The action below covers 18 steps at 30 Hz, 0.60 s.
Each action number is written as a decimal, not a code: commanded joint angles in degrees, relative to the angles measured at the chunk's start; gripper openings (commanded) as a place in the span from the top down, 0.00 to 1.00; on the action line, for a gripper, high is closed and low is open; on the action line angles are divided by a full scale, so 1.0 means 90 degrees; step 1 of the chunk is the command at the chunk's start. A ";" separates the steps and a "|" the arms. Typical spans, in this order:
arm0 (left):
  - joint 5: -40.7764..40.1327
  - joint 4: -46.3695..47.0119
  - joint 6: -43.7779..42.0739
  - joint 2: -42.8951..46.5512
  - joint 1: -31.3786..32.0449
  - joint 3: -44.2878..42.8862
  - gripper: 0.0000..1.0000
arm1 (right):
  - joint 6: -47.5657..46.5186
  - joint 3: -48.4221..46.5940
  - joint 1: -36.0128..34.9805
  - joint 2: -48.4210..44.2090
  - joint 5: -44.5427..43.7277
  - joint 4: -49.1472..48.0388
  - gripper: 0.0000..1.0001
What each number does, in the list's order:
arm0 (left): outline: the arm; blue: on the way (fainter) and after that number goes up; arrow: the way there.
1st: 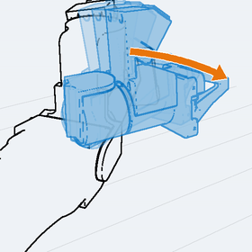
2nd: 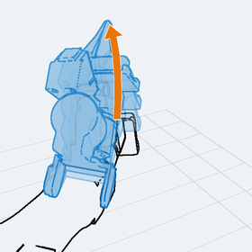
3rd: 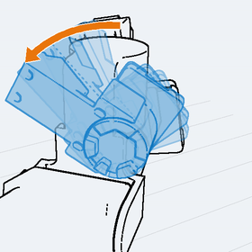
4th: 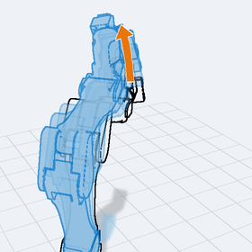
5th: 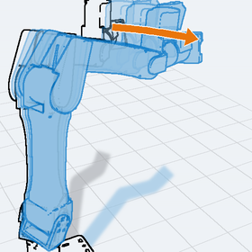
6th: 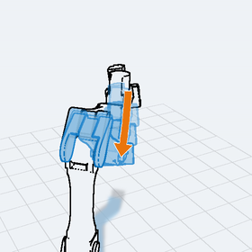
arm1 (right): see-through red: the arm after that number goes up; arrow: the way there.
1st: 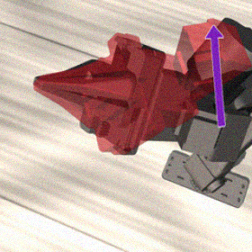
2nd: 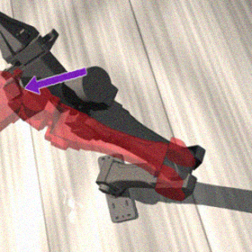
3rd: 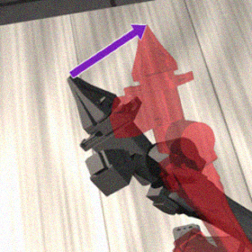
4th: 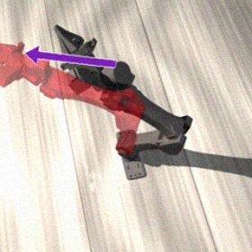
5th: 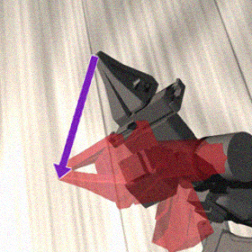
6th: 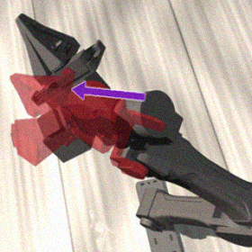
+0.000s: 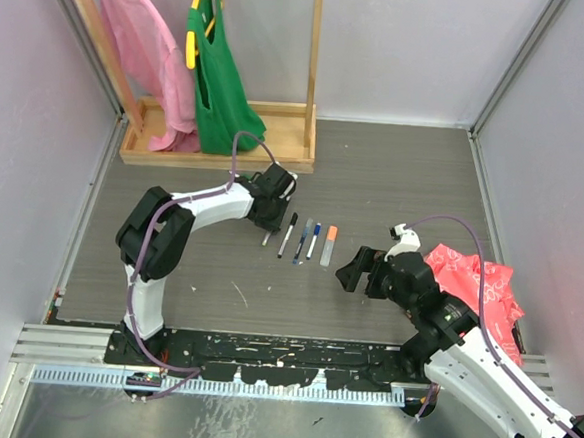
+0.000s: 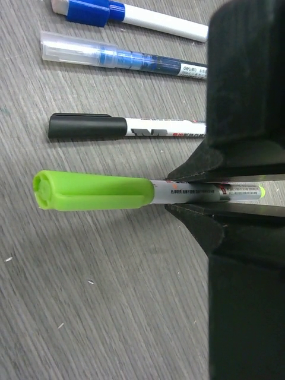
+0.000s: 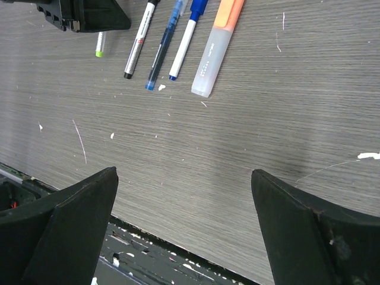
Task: Insert the pens into the pen caps
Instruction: Place the pen at the center of the board.
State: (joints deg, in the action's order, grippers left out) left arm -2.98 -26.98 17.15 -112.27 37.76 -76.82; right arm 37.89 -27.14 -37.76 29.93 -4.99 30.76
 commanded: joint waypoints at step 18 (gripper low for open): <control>-0.0135 -0.0248 0.0045 0.0818 -0.0043 -0.0237 0.70 | 0.0107 0.0057 0.0013 0.0109 0.0184 -0.0420 0.01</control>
State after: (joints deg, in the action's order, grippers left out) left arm -3.25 -27.99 17.74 -111.44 37.76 -76.82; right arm 37.95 -26.39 -37.76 31.48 -3.84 29.80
